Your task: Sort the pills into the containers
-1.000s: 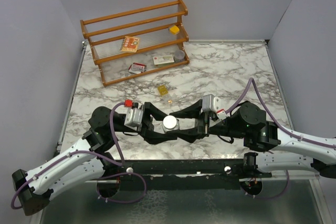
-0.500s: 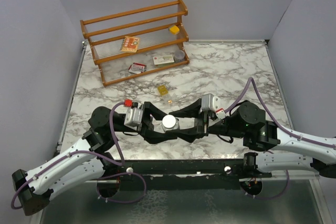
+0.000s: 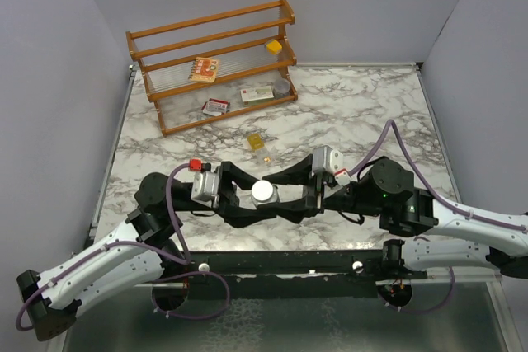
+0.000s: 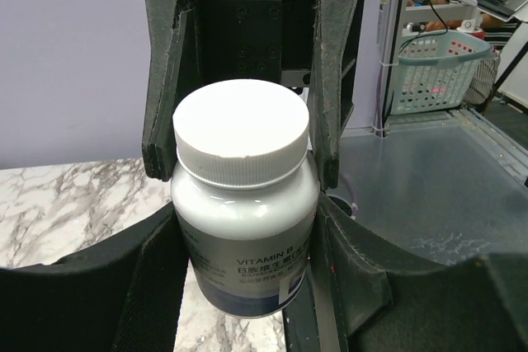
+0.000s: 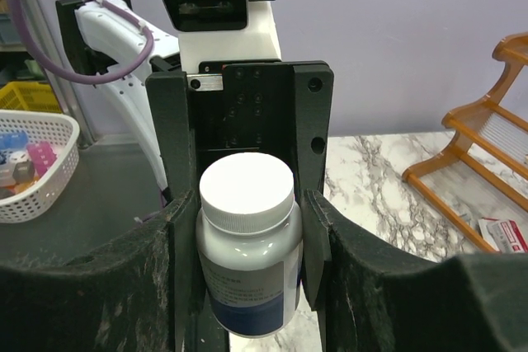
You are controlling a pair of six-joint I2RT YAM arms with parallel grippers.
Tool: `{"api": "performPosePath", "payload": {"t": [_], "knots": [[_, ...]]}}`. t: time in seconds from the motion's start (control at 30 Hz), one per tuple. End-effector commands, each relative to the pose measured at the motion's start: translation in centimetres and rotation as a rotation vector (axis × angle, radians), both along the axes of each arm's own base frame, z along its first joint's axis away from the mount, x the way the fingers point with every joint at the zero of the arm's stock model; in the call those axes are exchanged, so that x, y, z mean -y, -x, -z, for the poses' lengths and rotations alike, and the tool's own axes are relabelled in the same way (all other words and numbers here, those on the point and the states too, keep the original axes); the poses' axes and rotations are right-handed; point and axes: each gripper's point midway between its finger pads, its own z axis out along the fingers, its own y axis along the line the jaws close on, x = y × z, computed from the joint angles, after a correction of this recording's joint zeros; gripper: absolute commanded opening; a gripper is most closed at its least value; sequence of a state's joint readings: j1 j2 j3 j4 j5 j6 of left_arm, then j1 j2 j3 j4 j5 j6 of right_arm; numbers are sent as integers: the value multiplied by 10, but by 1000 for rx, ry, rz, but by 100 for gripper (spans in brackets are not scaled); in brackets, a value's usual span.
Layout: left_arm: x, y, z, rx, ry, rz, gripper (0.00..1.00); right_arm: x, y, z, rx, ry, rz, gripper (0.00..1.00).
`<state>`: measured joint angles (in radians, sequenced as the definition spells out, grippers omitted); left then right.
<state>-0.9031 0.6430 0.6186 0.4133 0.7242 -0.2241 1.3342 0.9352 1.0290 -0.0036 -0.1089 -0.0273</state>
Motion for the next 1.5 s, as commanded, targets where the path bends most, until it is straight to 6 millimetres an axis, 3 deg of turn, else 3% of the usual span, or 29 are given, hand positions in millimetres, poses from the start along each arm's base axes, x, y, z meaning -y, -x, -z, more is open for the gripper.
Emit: {"api": "performPosePath", "payload": {"t": [0.0,0.07,0.1,0.13,0.33,0.5,0.73,0.83,1.03,1.23,1.47], "knots": [[-8,-21,-8,3,52,-144,31,7,-14,8,-27,14,92,1],[-9,-22,-9,4,56,-157,60,7,-18,9,-30,10,116,1],[-9,-23,-9,0,55,-165,91,7,-21,10,-31,7,131,1],[-9,-25,-9,-3,51,-173,98,7,-23,11,-33,6,143,1],[-1,-40,4,-43,0,-215,99,8,-38,7,-21,-38,223,1],[-5,-56,13,-65,-21,-312,99,16,-57,2,-16,-85,337,1],[-36,-99,42,-165,-65,-617,99,34,-104,22,-8,-124,637,1],[-50,-106,49,-192,-44,-698,99,42,-120,34,39,-154,753,1],[-64,-110,54,-207,-11,-762,99,53,-156,71,119,-201,866,1],[-68,-116,62,-199,-21,-804,99,87,-216,120,2,-255,939,1],[-66,-127,72,-192,-36,-843,99,111,-288,188,-158,-194,1017,1]]}}
